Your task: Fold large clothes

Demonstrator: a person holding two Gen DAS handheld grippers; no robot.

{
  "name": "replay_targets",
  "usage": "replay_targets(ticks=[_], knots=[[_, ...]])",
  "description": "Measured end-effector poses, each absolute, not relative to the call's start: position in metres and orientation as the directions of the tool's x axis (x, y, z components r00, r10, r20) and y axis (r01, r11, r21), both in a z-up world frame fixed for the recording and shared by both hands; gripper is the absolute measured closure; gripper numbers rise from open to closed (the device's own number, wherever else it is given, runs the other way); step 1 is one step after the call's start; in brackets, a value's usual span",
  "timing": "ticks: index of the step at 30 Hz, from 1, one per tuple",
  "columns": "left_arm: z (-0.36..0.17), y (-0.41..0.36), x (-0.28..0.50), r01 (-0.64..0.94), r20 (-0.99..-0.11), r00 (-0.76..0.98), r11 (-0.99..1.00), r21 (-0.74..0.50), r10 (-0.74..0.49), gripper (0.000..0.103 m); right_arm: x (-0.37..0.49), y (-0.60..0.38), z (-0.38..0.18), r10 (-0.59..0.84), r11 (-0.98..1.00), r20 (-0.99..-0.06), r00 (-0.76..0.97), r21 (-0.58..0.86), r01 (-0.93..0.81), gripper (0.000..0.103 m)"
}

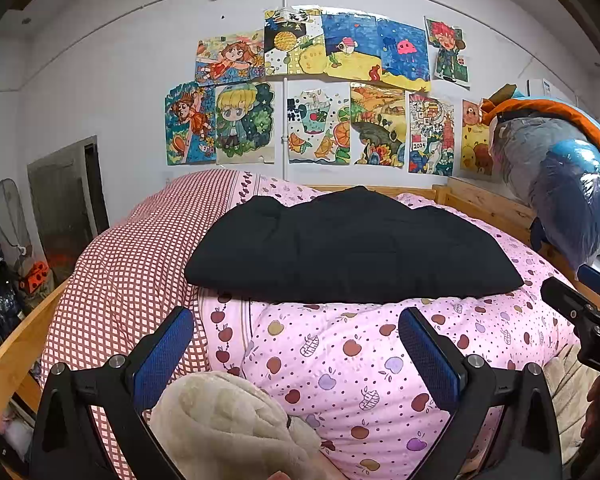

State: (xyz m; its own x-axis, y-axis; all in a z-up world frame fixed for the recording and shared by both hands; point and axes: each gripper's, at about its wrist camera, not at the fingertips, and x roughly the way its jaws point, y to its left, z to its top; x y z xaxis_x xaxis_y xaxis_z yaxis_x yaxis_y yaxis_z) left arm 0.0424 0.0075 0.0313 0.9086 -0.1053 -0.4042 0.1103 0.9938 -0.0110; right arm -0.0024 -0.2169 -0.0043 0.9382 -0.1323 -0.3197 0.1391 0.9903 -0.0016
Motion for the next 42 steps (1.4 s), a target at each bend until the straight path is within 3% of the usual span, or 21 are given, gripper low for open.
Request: replay_targets(ticks=[42], knots=[[0.0352, 0.0035, 0.0404, 0.111, -0.405, 0.909, 0.994, -0.006, -0.104, 0.000, -0.0021, -0.2143, -0.0078, -0.128, 0.991, -0.323, 0.938, 0.000, 0.136, 0.002]])
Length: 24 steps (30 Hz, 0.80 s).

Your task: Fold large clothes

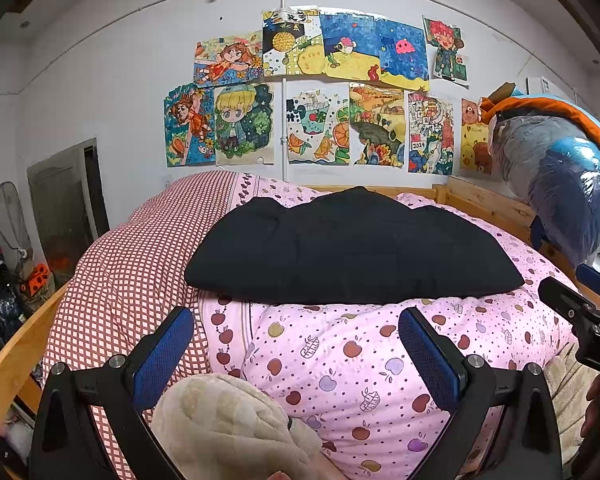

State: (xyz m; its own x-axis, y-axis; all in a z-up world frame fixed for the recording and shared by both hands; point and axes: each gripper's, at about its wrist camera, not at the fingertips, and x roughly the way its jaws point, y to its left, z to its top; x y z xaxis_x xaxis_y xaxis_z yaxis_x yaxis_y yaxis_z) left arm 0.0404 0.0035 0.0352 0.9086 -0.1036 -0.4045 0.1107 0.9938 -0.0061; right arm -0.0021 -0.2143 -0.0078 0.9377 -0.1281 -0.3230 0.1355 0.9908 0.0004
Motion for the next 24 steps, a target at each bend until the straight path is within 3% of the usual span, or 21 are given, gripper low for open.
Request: replay_targets(ticks=[24], knots=[[0.0258, 0.0048, 0.0464, 0.090, -0.442, 0.893, 0.996, 0.003, -0.080, 0.000, -0.0006, -0.2151, -0.0172, -0.125, 0.991, -0.343, 0.931, 0.008, 0.135, 0.002]])
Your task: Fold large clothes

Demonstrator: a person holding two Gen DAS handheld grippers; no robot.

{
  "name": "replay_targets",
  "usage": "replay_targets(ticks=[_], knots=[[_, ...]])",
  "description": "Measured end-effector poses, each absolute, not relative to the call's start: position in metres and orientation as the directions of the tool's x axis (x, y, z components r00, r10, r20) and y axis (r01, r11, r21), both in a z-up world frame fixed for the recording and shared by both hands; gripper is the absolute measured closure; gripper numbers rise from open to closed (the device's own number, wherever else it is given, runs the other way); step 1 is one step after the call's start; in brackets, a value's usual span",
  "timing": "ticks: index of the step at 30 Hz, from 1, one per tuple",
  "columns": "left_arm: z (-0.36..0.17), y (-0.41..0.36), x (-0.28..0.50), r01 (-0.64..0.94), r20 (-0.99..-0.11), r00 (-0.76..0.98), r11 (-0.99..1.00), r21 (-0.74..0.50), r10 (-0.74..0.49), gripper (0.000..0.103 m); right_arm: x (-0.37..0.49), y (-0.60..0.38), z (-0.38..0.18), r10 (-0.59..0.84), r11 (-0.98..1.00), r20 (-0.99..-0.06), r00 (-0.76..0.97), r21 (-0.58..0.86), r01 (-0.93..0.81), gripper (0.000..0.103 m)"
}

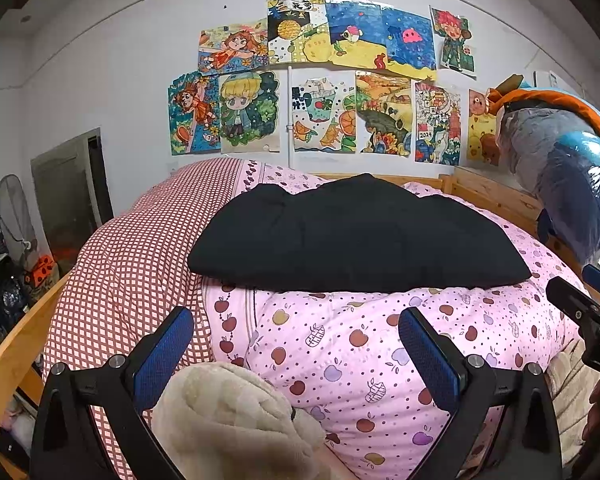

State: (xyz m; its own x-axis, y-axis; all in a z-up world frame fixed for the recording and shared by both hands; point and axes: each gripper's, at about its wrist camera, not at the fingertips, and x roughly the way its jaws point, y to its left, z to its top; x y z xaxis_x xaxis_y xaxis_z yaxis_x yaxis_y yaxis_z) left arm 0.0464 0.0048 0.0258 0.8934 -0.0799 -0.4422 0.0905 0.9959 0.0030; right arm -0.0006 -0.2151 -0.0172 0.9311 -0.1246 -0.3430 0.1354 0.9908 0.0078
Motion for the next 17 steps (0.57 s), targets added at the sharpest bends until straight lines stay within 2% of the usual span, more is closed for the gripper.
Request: replay_targets(ticks=[17], knots=[[0.0226, 0.0034, 0.0458, 0.091, -0.446, 0.892, 0.996, 0.009, -0.078, 0.000, 0.0018, -0.2156, -0.0200, -0.122, 0.991, -0.356, 0.926, 0.012, 0.135, 0.002]])
